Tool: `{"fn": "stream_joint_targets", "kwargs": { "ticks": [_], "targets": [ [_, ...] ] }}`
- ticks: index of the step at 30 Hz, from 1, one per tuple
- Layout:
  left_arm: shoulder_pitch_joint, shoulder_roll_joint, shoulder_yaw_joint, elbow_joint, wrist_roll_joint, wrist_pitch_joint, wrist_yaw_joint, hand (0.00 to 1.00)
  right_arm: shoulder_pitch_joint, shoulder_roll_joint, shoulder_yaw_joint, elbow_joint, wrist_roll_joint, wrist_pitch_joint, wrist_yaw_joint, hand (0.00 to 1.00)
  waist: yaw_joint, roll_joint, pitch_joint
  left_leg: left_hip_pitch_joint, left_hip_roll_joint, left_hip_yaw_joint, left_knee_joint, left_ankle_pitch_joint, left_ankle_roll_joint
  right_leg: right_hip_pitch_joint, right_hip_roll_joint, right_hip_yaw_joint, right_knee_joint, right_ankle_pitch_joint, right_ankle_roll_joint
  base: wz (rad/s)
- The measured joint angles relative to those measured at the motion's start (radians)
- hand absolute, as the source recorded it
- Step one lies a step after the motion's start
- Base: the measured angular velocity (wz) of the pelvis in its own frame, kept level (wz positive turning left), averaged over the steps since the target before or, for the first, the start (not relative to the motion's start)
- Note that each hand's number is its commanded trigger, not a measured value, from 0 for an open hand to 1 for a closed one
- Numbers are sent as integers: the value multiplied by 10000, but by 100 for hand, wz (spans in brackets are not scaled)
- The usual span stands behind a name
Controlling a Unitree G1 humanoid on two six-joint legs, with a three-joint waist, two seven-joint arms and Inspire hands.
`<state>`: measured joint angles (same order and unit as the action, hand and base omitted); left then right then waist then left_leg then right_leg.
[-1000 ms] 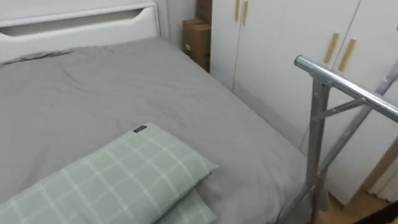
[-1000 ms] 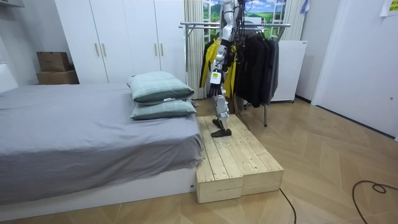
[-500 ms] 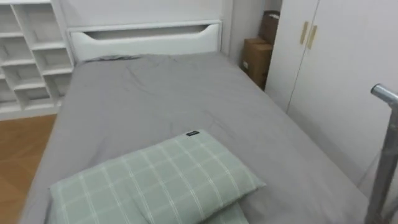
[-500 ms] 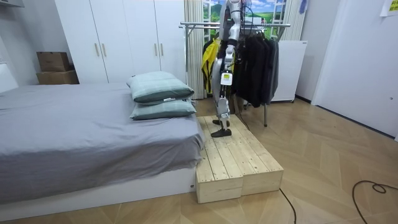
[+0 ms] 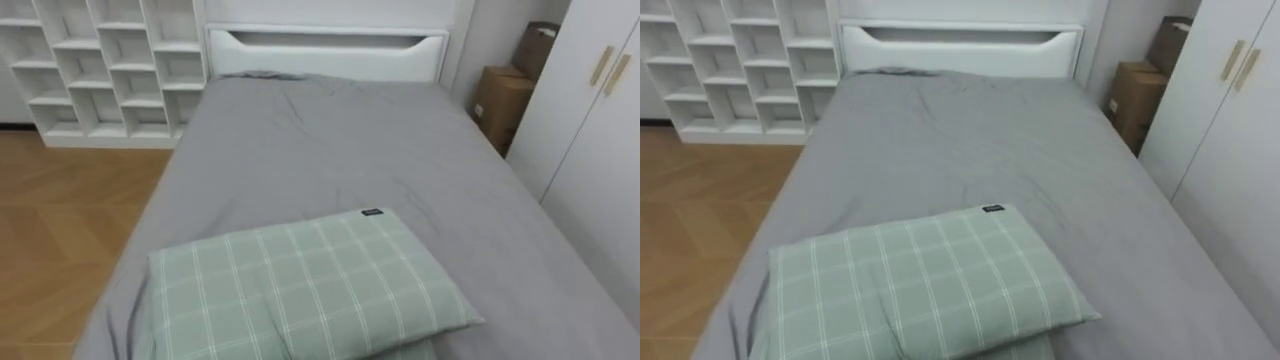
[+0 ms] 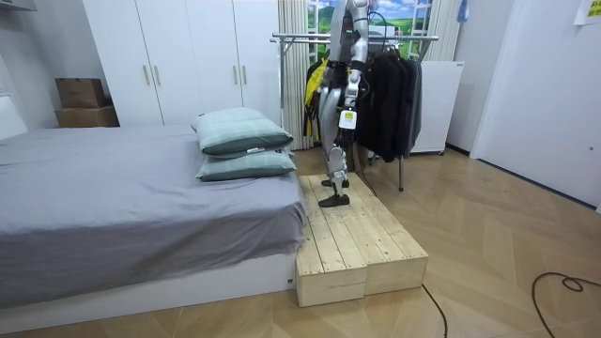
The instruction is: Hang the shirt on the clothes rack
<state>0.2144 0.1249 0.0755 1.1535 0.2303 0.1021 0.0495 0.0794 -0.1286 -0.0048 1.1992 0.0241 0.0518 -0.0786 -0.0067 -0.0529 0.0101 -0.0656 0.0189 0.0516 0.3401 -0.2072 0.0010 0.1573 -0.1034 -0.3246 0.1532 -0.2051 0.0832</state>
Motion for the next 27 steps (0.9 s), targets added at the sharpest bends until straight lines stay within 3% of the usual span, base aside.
{"fn": "stream_joint_targets", "kwargs": {
  "ticks": [6, 19, 27],
  "targets": [
    [145, 5, 20, -173, -1, 1, 330, 0, 12, 21, 130, 4, -231, -89, 38, 0, 152, -7, -90, -17, -18, -26, 5, 50, 17, 89, 5, -89, -6, 73, -88, 4],
    [218, 2, -27, -166, -15, 7, 515, 0, 139, 33, 124, 21, 109, -152, 97, 0, 98, 60, -82, 88, -150, -294, -8, -68, -20, 486, -7, -327, -195, 20, -8, 5],
    [147, -2, -16, -151, 23, 17, 458, 0, 181, -49, 117, 434, 882, -181, 741, 0, 97, 143, -61, 96, -117, -412, -18, -82, -62, 511, 53, -355, -172, 21, -9, 1]
  ]
}}
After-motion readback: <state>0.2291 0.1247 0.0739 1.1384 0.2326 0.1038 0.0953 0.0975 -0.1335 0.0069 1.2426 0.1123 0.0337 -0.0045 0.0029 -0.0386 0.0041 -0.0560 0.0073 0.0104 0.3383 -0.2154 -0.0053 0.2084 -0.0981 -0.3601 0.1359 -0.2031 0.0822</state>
